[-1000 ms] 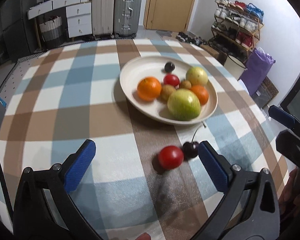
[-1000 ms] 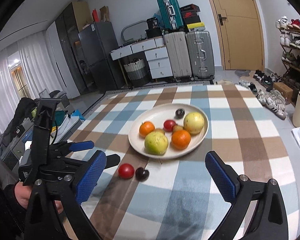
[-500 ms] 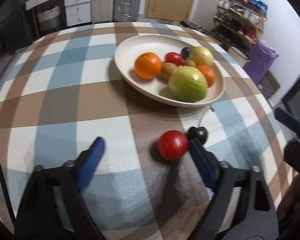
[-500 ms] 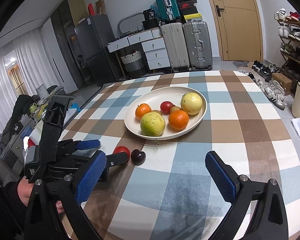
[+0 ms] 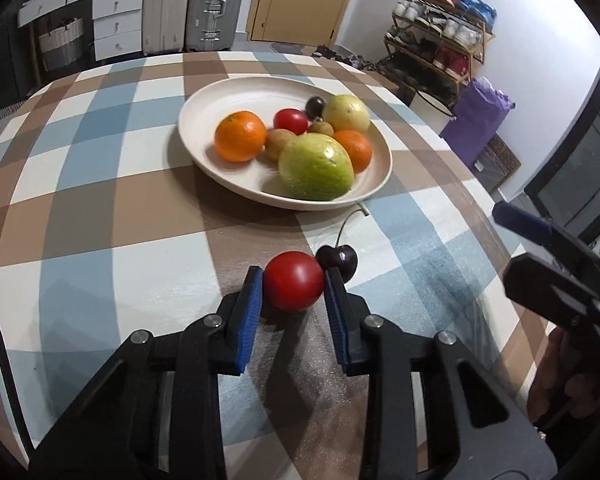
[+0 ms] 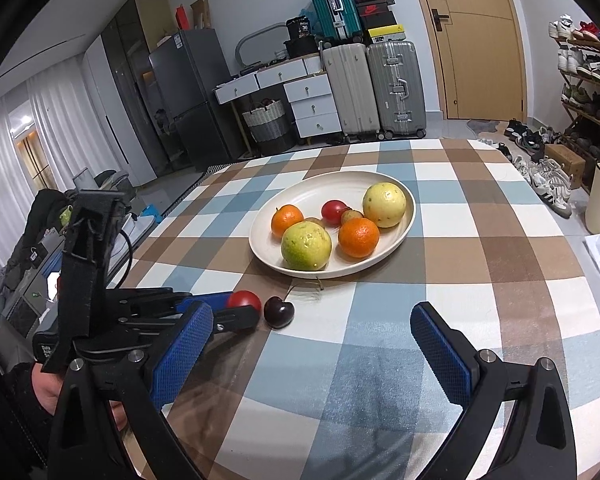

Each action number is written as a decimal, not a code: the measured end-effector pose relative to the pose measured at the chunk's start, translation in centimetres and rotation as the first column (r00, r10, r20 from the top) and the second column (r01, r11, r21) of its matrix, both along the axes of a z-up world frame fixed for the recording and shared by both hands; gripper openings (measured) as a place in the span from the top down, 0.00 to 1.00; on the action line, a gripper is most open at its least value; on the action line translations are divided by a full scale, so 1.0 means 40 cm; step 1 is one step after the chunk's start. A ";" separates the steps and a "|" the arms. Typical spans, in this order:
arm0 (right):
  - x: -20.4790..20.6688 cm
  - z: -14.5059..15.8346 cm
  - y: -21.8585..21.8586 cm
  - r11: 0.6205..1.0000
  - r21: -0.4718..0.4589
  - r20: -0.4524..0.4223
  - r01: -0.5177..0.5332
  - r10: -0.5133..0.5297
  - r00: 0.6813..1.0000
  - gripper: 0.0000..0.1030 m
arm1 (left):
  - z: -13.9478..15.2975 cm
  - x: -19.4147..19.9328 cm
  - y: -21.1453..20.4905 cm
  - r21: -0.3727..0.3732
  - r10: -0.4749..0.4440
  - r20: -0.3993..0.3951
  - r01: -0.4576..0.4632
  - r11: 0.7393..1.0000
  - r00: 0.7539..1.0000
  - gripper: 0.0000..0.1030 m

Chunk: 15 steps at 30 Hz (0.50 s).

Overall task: Organize fruits
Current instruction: 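Grasp the red tomato with the left tool and lift it, then hold the tomato in the left tool while the right tool grasps the dark cherry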

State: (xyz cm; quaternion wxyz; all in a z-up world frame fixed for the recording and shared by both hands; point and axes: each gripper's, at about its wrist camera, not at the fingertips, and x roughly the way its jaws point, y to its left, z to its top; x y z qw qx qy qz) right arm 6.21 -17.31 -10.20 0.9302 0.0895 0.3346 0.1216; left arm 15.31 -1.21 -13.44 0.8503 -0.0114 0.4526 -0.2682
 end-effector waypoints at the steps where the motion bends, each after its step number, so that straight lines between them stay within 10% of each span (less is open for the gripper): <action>1: 0.004 -0.003 0.001 1.000 0.001 -0.007 0.001 -0.001 1.000 0.02 | 0.003 -0.001 0.007 -0.001 0.005 0.003 -0.005 1.000 1.000 0.73; 15: 0.062 -0.057 0.009 1.000 0.026 -0.092 -0.010 0.013 0.996 0.02 | 0.040 -0.041 0.126 -0.001 0.104 0.024 -0.104 0.995 0.994 0.73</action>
